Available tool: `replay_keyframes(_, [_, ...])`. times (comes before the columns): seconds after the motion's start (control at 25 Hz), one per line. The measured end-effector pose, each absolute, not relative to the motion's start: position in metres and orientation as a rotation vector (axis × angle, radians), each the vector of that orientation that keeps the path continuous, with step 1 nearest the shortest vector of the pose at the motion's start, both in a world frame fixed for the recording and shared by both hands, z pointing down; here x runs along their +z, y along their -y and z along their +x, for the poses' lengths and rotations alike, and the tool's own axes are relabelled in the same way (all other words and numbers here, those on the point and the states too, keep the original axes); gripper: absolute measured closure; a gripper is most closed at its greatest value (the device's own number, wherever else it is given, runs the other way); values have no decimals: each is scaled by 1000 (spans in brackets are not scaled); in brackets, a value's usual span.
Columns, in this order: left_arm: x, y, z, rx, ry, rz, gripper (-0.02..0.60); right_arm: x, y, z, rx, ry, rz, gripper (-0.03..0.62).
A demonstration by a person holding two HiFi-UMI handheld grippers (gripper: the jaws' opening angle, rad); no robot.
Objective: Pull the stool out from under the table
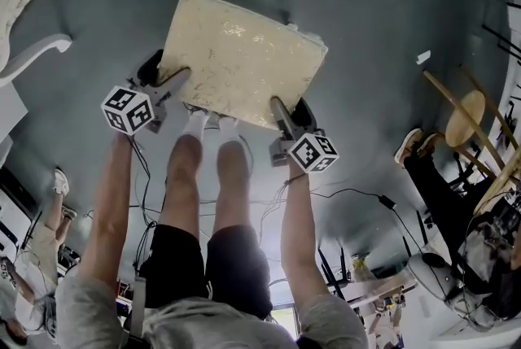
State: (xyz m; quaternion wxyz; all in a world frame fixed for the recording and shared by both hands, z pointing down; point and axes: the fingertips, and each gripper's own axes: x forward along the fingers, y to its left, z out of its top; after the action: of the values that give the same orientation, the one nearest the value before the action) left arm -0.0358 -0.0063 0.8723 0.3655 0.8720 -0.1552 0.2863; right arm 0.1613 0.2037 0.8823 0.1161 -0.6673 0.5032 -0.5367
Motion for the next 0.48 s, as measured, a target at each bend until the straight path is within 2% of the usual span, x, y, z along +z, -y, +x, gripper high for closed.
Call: replay_keyframes(0.48, [876, 7, -37, 813, 404, 2195, 193, 886, -201, 160, -1638, -1462, -1943, 197])
